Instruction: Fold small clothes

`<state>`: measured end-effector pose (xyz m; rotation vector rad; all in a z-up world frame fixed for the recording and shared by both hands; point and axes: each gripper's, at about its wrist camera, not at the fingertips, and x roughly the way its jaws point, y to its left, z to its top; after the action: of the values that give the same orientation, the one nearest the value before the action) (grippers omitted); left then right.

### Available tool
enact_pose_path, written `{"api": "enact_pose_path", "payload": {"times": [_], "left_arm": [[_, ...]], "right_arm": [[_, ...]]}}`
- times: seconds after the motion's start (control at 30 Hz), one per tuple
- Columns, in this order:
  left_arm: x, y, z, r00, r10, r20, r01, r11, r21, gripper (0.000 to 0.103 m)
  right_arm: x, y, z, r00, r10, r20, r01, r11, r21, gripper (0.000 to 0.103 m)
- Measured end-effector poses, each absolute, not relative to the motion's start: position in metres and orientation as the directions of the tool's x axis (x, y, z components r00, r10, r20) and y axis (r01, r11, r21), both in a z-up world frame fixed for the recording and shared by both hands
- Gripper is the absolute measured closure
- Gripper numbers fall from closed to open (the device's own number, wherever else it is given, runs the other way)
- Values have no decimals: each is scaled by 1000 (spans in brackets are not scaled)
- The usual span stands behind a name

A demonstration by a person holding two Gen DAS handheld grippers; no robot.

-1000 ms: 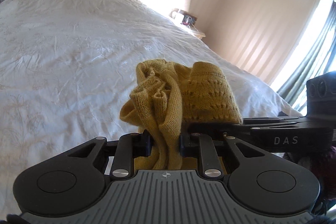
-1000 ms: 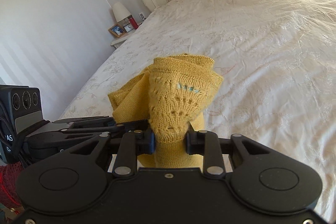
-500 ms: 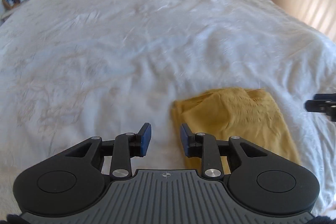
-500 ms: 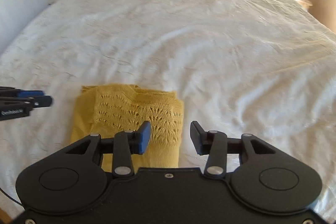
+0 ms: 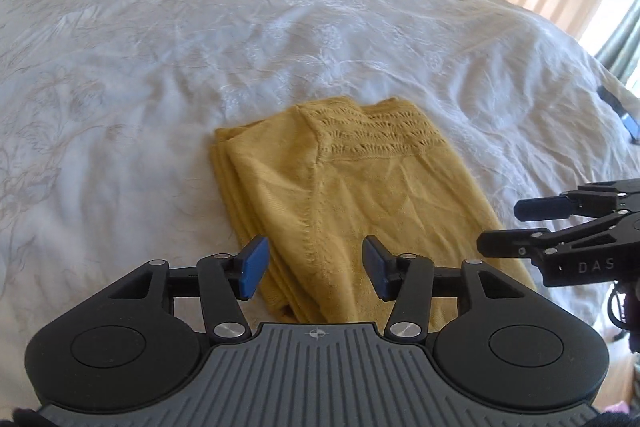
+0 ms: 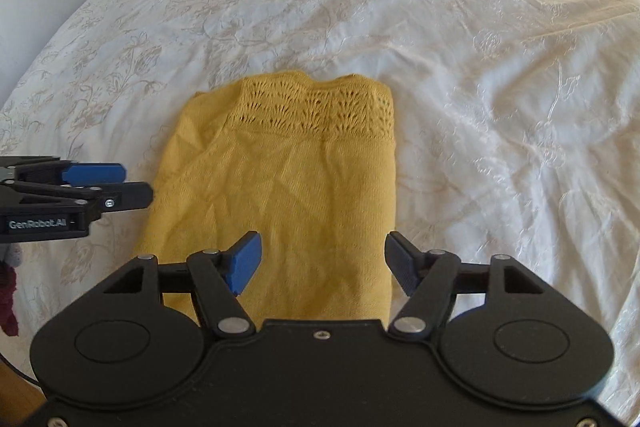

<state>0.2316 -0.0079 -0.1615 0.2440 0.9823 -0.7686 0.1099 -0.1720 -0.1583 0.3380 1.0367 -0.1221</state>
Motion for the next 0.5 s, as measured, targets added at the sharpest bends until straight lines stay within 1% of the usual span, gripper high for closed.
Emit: {"api": "enact_pose_path", "payload": {"times": [0.07,0.1,0.2,0.33,0.37,0.4,0.43,0.47,0.5], "left_arm": [[237,-12,-178,345,-397,-851,671,738,-73,53],[243,-10,-187,348,-356,-867,649,759,-51,51],[262,9,-206,320,-313,-894,592,803,-69,30],[269,14,-202,345,-297,-891,628,778,-16,30],[270,16,-201,356,-287,-890,623,782,-3,30],[272,18,-201,373,-254,-892,601,799,24,32],[275,20,-204,383,-206,-901,577,814,59,33],[281,25,-208,373,-178,-910,558,827,68,33],[287,30,-210,355,-172,-919,531,846,47,33]], "right_arm": [[108,-170,-159,505,64,-861,267,937,227,32],[107,-170,-159,506,66,-860,271,935,231,31],[108,-172,-157,511,72,-856,270,932,240,24],[116,-179,-153,517,59,-854,265,938,225,23],[119,-181,-152,521,57,-852,264,938,225,19],[122,-183,-152,525,54,-849,264,938,223,14],[127,-186,-151,529,52,-847,263,939,222,13],[132,-188,-152,530,50,-847,262,940,219,12],[137,-190,-152,528,47,-848,259,942,214,12]]}}
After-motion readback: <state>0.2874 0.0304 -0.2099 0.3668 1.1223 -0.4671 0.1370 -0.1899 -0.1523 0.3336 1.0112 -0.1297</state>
